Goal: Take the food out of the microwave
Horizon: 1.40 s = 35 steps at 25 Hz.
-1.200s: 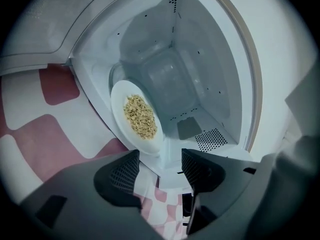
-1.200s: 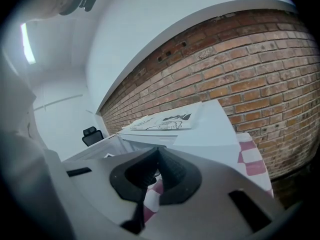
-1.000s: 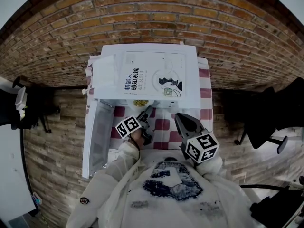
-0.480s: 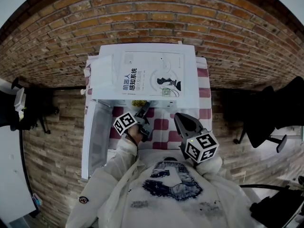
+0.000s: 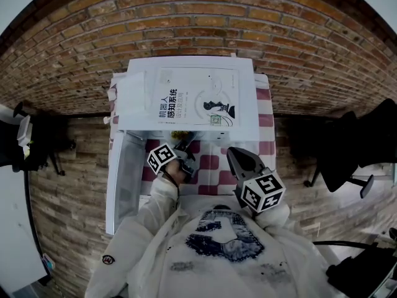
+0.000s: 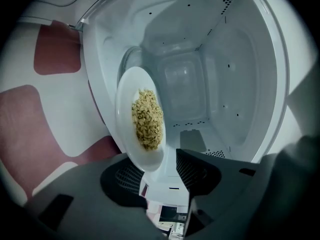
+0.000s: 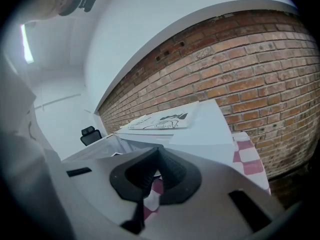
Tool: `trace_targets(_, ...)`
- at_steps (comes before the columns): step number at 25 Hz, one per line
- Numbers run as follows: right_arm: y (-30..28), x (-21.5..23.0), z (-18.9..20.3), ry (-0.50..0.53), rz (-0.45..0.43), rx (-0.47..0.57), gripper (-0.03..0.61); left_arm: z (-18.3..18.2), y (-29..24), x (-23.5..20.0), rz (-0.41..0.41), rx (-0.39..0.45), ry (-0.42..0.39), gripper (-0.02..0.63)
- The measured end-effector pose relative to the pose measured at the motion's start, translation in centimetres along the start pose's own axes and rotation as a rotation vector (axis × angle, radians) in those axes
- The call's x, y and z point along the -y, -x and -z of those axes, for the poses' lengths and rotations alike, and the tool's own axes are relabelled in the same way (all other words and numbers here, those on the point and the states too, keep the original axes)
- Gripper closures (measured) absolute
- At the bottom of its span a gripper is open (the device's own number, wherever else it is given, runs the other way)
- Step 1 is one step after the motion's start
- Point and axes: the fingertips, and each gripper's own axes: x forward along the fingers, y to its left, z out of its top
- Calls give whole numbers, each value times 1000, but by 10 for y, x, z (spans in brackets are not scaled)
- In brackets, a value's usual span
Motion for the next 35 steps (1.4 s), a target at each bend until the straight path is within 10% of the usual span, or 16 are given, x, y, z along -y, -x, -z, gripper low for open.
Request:
trace_targets(10, 1, 2, 3, -4, 8, -5, 565, 1, 0, -13, -13, 14, 42, 539)
trace_targets(35, 13, 5, 10, 16, 19, -41, 565, 1, -3, -14, 174, 100, 182, 592)
